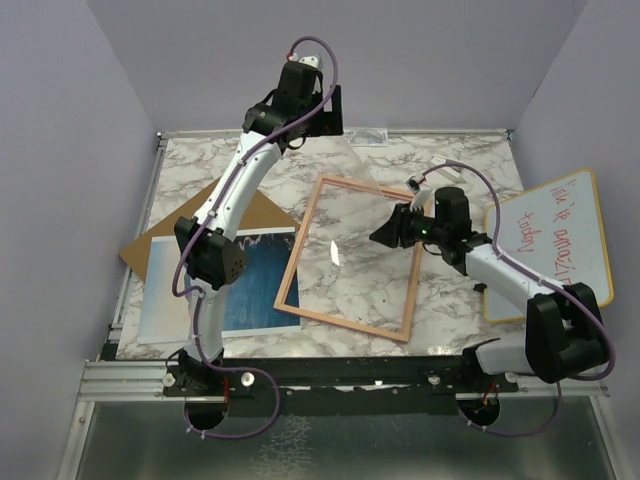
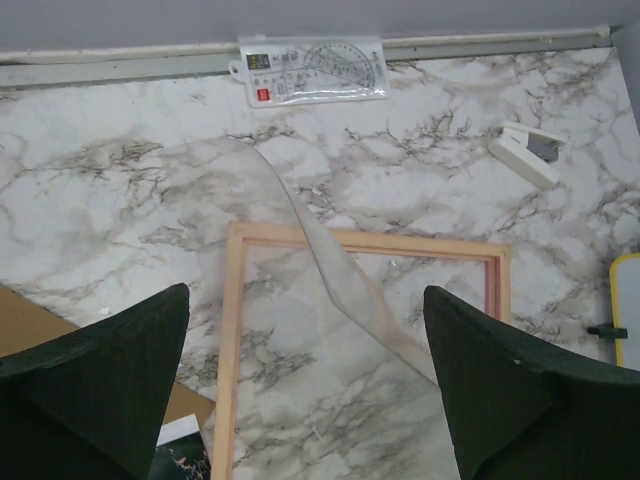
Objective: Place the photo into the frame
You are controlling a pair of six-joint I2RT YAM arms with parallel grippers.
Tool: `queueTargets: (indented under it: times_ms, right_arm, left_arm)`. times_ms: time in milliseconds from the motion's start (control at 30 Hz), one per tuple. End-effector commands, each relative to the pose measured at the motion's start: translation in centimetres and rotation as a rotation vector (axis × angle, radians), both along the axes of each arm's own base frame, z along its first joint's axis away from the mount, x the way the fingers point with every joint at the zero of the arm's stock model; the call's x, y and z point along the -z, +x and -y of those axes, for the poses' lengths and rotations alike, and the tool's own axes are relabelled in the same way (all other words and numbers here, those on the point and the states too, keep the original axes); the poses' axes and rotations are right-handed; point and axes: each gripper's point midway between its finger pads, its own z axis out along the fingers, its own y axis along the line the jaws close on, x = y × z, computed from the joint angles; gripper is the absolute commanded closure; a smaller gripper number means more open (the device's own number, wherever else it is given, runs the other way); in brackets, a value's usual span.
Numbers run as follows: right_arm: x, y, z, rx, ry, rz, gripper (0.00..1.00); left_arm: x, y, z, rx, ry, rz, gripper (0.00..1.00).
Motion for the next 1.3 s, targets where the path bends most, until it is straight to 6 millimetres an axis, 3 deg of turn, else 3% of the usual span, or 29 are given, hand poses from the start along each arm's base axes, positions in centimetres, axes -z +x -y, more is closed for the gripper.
queueTargets:
  times_ms: [0,467,633,700,833,900,1000,1167,1267]
  right_arm:
    - [2.2,-0.4,0.7,-0.030,-0.093,-0.033,0.60]
    - [4.3,-0.8,0.8,-0.023,-0.110,-0.111,0.77]
    - [4.6,-0.6,1.0,0.024,-0.093,-0.152,0.83]
    - [4.5,-0.5,1.2,0.059,-0.061,-0.175,0.76]
    - [3.9,-0.4,2.0,0.148,0.035,-0.240,0.45]
    - [3.6,-0.3,2.4,0.176,0.067,-0.253,0.36]
    - [3.4,-0.4,2.9,0.199,0.105,-0.281,0.30]
    - [3.5,-0.9,4.4,0.275,0.195,-0.332,0.19]
    - [3.8,-0.7,5.6,0.332,0.257,-0.361,0.18]
  left_arm:
    - [-2.6,1.5,-2.1,-0.012,-0.027,0.078,0.01]
    - [-5.2,5.0,-10.8,-0.166,0.023,0.184,0.01]
    - [-3.7,4.8,-11.6,-0.172,0.032,0.143,0.01]
    - [-1.7,4.3,-11.8,-0.186,0.040,0.090,0.01]
    - [4.0,2.4,-11.9,-0.178,0.066,-0.053,0.01]
    - [6.1,1.5,-11.8,-0.162,0.069,-0.109,0.01]
    - [8.0,0.4,-11.8,-0.153,0.074,-0.156,0.01]
    - [9.4,-0.5,-11.6,-0.135,0.071,-0.192,0.01]
    - [10.7,-1.3,-10.9,-0.101,0.048,-0.231,0.01]
